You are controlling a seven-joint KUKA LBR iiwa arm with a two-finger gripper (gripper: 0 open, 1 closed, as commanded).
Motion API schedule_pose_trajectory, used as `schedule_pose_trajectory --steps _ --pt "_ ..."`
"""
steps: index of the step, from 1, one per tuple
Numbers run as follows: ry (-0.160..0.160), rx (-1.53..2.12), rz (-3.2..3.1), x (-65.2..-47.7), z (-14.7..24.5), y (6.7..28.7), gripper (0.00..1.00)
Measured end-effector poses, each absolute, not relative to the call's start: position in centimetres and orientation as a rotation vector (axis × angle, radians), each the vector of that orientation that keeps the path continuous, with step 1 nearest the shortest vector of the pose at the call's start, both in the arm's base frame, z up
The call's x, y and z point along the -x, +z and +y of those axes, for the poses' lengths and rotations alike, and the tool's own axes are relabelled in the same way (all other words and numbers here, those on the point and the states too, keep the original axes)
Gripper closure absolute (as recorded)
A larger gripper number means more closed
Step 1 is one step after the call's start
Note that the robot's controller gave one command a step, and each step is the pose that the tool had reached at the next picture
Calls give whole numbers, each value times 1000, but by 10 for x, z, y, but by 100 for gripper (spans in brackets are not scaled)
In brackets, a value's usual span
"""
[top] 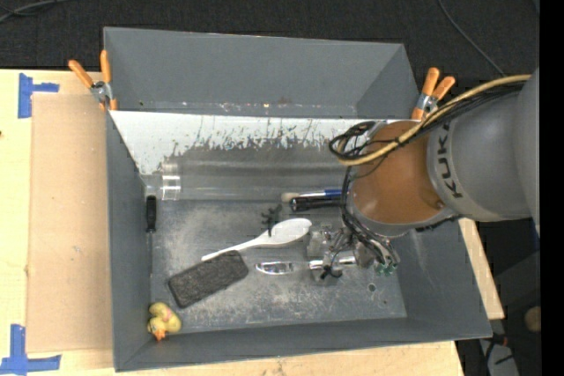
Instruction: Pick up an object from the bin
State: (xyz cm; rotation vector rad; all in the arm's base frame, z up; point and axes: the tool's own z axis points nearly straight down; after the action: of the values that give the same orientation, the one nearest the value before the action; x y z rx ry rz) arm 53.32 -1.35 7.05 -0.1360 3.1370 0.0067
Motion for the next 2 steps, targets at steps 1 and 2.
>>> schedule_pose_trajectory --steps 1,2 --pt "7 137 3137 -533 -13 71 100" --pt "9 140 3149 -530 -13 101 100"
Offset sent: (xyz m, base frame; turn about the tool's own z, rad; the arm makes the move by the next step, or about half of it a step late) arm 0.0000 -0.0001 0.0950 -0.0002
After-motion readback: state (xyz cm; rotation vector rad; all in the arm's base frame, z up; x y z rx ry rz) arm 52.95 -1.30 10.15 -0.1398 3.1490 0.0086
